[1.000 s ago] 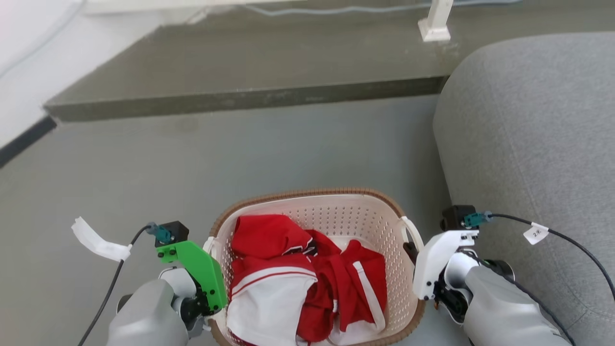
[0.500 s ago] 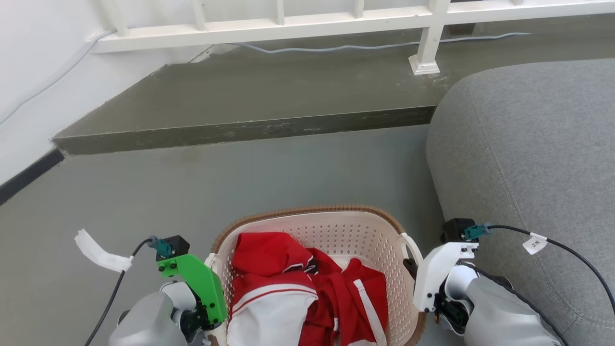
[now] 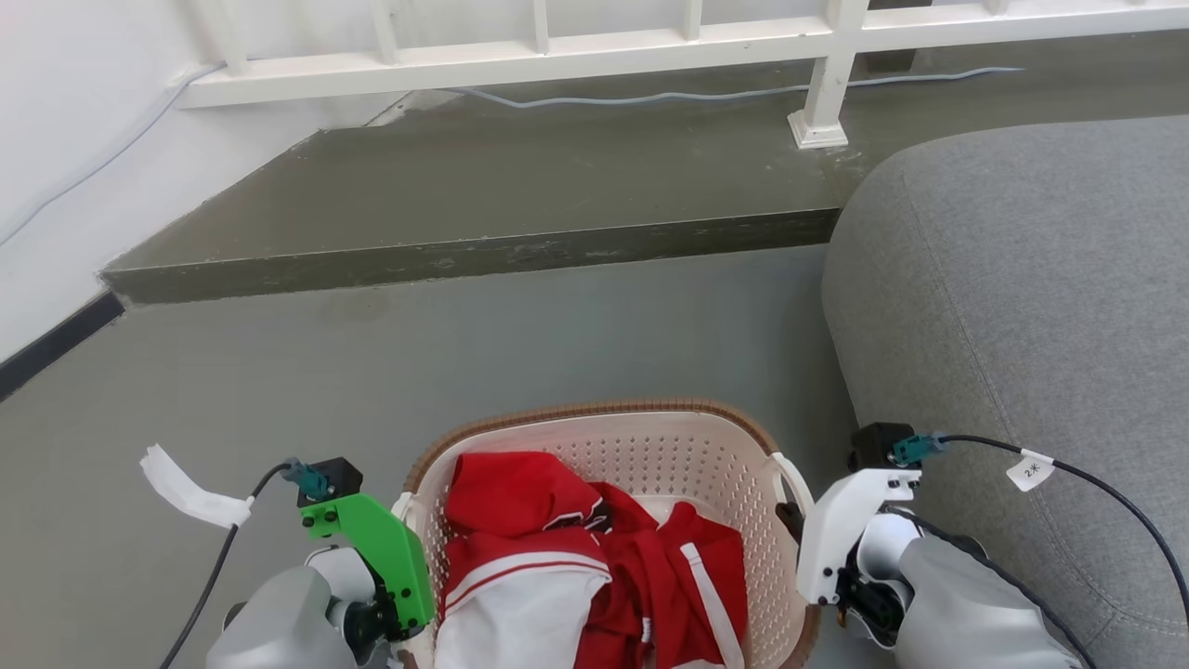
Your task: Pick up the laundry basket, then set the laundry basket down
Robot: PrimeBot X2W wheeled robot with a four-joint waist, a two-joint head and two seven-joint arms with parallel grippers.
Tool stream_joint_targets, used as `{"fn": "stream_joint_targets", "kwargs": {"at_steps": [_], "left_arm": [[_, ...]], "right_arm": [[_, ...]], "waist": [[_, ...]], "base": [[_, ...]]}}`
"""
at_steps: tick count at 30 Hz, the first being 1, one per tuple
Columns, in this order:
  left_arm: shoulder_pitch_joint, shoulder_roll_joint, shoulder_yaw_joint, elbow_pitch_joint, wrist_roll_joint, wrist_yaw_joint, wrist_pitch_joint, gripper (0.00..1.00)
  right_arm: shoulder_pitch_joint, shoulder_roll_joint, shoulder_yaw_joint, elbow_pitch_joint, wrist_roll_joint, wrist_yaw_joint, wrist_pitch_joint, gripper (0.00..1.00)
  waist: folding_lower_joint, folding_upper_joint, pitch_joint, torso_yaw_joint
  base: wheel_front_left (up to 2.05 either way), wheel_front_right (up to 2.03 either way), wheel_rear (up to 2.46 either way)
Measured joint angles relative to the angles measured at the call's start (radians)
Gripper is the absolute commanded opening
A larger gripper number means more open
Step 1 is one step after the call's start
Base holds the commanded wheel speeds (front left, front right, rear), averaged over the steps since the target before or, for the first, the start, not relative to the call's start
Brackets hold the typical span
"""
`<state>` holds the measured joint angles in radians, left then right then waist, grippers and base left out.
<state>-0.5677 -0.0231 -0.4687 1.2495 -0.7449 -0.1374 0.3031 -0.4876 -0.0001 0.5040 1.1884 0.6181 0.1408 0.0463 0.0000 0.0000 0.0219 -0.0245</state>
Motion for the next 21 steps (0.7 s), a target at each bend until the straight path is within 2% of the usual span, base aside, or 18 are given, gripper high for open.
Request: {"fn": "stream_joint_targets", "kwargs": {"at_steps": [21], "left_arm": [[0.001, 0.006, -0.007, -0.001, -0.009, 0.000, -0.001, 0.00]], "right_arm": [[0.000, 0.000, 0.022, -0.001, 0.019, 0.000, 0.007, 0.00]], "waist": [[0.0000, 0.0000, 0.014, 0.000]], "base": [[0.00, 0.00, 0.00]]}}
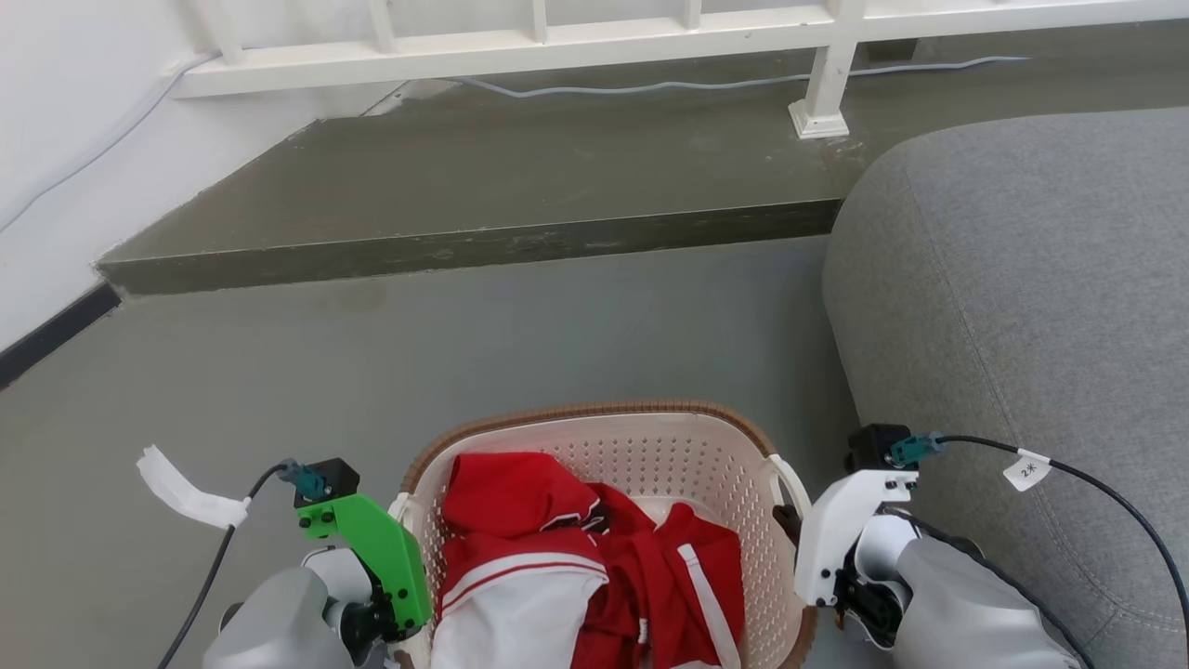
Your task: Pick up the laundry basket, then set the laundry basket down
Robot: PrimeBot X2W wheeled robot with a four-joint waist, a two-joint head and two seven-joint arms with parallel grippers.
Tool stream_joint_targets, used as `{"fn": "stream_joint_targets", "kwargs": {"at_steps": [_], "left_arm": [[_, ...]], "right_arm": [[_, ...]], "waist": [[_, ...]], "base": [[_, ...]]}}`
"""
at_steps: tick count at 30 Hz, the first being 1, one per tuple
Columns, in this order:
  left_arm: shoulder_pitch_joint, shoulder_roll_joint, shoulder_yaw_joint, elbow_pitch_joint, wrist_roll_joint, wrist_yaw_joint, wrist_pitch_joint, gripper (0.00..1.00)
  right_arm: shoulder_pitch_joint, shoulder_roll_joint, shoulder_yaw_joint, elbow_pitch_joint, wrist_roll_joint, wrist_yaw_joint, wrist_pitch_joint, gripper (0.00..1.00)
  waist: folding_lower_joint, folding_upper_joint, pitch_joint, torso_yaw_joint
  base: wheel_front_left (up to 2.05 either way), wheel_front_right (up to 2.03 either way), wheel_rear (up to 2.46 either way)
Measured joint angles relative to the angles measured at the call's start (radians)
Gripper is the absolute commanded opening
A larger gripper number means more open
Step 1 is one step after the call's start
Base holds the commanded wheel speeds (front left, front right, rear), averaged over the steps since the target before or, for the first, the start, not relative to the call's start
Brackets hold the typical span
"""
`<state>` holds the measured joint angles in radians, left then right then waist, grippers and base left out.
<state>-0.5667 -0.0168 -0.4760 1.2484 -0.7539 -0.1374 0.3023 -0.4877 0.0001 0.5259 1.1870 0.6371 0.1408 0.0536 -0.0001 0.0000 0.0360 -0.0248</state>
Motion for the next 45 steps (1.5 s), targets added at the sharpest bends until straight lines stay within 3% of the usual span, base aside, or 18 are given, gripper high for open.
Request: {"fn": "stream_joint_targets", "kwargs": {"at_steps": [19, 32, 45], "left_arm": [[-0.019, 0.002, -0.002, -0.007, 0.000, 0.000, -0.063, 0.00], [-0.109, 0.003, -0.011, -0.040, 0.018, 0.033, -0.158, 0.00], [-0.172, 0.002, -0.017, -0.061, 0.036, 0.037, -0.225, 0.00]], "right_arm": [[-0.039, 0.000, 0.007, -0.002, 0.016, 0.000, -0.047, 0.00], [-0.118, -0.011, 0.007, -0.012, 0.010, -0.001, -0.127, 0.00], [-0.190, -0.024, 0.007, -0.014, -0.001, -0.003, -0.177, 0.00]], "waist": [[0.0000, 0.0000, 0.059, 0.001], [0.0000, 0.0000, 0.206, 0.000], [0.0001, 0.0000, 0.347, 0.014]], "base": [[0.00, 0.00, 0.00], [0.00, 0.00, 0.00], [0.00, 0.00, 0.00]]}}
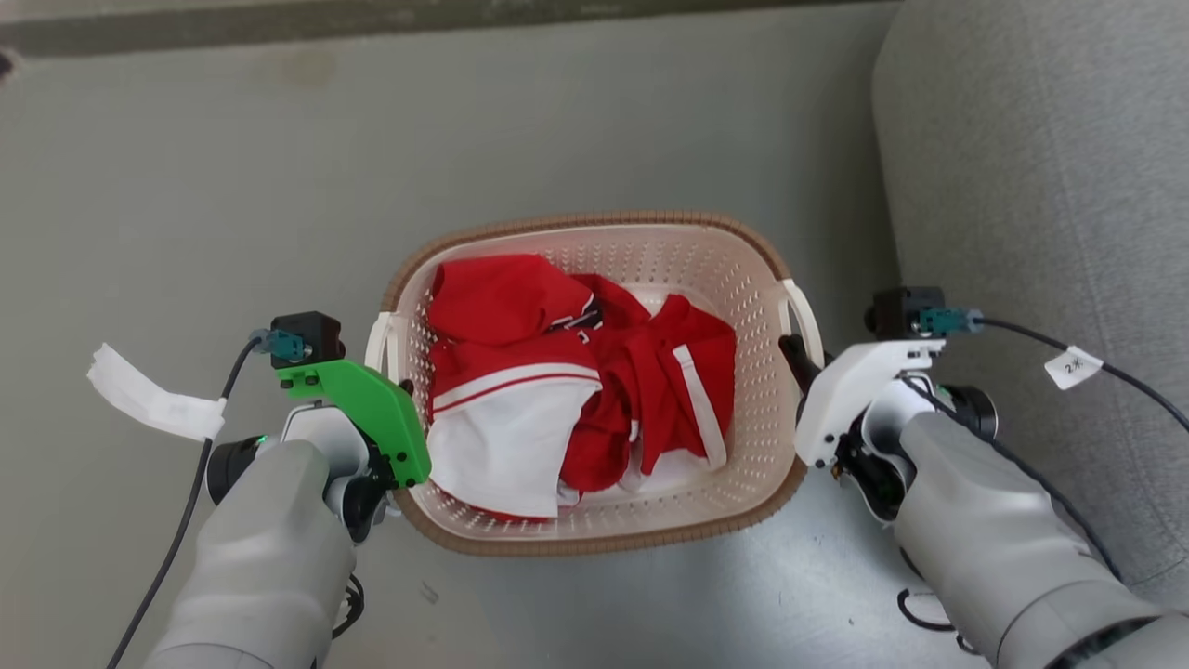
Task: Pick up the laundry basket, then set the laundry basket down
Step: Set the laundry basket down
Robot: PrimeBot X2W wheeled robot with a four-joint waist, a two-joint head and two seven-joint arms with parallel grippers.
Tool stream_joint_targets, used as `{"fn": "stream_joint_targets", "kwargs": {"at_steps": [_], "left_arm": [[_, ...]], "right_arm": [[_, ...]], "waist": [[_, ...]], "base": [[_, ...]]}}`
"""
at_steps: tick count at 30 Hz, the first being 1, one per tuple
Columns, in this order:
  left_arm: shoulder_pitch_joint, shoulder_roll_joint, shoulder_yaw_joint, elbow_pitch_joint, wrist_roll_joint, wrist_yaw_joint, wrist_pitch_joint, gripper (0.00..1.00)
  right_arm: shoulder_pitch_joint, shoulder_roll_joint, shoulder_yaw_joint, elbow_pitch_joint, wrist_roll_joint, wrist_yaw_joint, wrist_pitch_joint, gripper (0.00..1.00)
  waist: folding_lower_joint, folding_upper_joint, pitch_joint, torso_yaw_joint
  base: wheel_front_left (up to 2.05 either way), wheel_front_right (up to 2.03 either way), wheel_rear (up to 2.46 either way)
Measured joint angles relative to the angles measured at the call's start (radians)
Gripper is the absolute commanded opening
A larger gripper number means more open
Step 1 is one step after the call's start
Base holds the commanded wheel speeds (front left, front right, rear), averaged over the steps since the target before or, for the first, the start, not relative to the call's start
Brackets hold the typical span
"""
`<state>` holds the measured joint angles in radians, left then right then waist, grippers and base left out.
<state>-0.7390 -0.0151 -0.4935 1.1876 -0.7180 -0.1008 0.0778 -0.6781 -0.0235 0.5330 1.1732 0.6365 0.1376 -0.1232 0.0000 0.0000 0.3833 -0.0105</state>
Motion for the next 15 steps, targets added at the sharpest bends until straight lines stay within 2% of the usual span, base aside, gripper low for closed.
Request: {"fn": "stream_joint_targets", "kwargs": {"at_steps": [15], "left_arm": [[-0.076, 0.001, -0.001, -0.001, 0.009, 0.009, -0.069, 0.00]], "right_arm": [[-0.102, -0.004, 0.007, -0.001, -0.024, -0.009, -0.045, 0.00]], "waist": [[0.0001, 0.0000, 0.153, 0.008]], "base": [[0.00, 0.00, 0.00]]}}
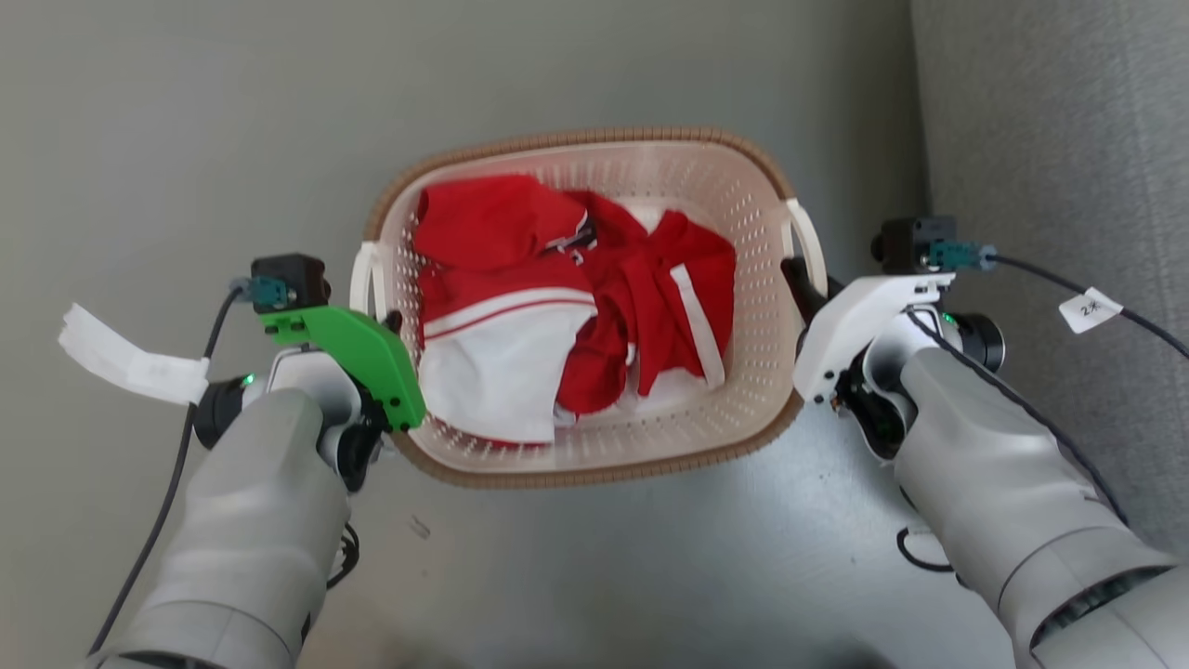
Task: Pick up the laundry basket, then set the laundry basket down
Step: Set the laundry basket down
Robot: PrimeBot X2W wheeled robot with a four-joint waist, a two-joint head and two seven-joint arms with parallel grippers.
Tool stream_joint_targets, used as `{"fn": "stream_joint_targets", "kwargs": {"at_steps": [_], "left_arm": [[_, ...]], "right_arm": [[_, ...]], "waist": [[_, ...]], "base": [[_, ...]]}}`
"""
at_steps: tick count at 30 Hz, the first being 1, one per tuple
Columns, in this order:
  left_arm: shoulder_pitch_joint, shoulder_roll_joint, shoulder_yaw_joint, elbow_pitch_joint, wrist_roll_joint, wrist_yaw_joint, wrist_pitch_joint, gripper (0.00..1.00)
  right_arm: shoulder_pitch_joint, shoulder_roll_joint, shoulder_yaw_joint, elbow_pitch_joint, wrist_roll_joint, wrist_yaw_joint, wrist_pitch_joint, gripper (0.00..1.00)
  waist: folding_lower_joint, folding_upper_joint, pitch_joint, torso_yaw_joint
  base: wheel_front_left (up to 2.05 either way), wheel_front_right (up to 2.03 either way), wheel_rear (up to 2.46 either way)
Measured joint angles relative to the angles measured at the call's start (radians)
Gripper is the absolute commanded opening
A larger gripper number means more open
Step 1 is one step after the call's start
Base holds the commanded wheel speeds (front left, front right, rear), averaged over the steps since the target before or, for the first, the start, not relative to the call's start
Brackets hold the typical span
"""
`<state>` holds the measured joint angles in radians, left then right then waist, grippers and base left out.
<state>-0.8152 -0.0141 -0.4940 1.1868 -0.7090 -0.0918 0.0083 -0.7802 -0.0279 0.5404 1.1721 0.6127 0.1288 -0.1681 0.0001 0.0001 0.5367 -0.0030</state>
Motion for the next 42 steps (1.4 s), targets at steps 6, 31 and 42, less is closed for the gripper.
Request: {"fn": "stream_joint_targets", "kwargs": {"at_steps": [6, 31, 42], "left_arm": [[-0.034, 0.003, 0.000, 0.000, 0.005, 0.005, -0.029, 0.00], [-0.130, 0.008, -0.013, 0.004, 0.045, 0.013, -0.160, 0.00], [-0.154, 0.007, -0.021, 0.018, 0.054, 0.013, -0.187, 0.00]], "right_arm": [[-0.036, -0.004, 0.004, -0.003, -0.013, -0.007, -0.026, 0.00], [-0.141, -0.022, 0.010, -0.025, -0.052, -0.026, -0.071, 0.00], [-0.158, -0.025, 0.012, -0.026, -0.068, -0.035, -0.079, 0.00]], "waist": [[0.0000, 0.0000, 0.064, 0.001], [0.0000, 0.0000, 0.291, 0.004], [0.0000, 0.0000, 0.340, 0.008]], "base": [[0.00, 0.00, 0.00], [0.00, 0.00, 0.00], [0.00, 0.00, 0.00]]}}
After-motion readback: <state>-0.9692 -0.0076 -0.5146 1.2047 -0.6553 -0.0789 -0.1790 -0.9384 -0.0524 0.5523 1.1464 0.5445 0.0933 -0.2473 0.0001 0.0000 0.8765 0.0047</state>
